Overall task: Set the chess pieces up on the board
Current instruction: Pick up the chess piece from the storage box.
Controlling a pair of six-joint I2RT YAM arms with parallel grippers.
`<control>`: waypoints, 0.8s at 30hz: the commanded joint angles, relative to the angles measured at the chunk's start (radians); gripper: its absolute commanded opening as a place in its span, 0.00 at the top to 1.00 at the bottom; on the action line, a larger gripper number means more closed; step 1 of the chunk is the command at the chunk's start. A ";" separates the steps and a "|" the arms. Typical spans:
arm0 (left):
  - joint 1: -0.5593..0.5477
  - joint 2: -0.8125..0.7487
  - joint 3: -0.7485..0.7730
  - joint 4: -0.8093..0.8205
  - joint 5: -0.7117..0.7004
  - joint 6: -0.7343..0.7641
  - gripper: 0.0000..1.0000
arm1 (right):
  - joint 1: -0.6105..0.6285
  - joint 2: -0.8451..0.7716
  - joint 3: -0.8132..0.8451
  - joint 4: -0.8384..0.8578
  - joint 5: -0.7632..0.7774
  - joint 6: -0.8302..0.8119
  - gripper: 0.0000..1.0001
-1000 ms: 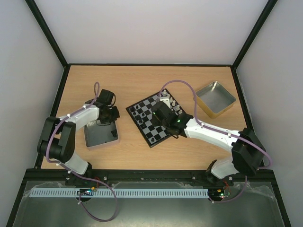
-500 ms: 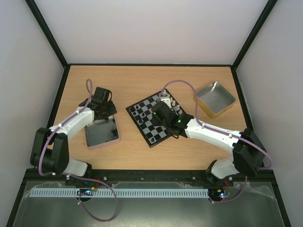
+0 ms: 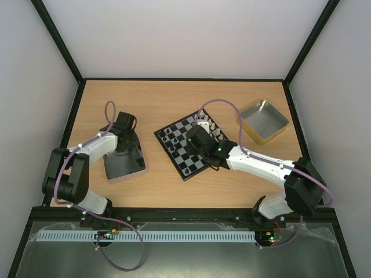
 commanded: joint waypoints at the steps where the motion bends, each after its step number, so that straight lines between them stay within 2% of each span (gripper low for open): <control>1: 0.006 0.042 0.013 0.026 -0.037 0.032 0.65 | -0.005 -0.028 -0.012 0.014 0.018 0.014 0.55; 12: 0.007 0.068 0.030 0.027 -0.069 0.101 0.77 | -0.005 -0.028 -0.019 0.020 0.015 0.023 0.55; 18: 0.008 0.130 0.082 -0.017 -0.059 0.216 0.78 | -0.004 -0.026 -0.017 0.021 0.007 0.029 0.55; 24: 0.013 0.169 0.108 -0.030 -0.029 0.297 0.86 | -0.005 -0.022 -0.011 0.014 -0.012 0.030 0.56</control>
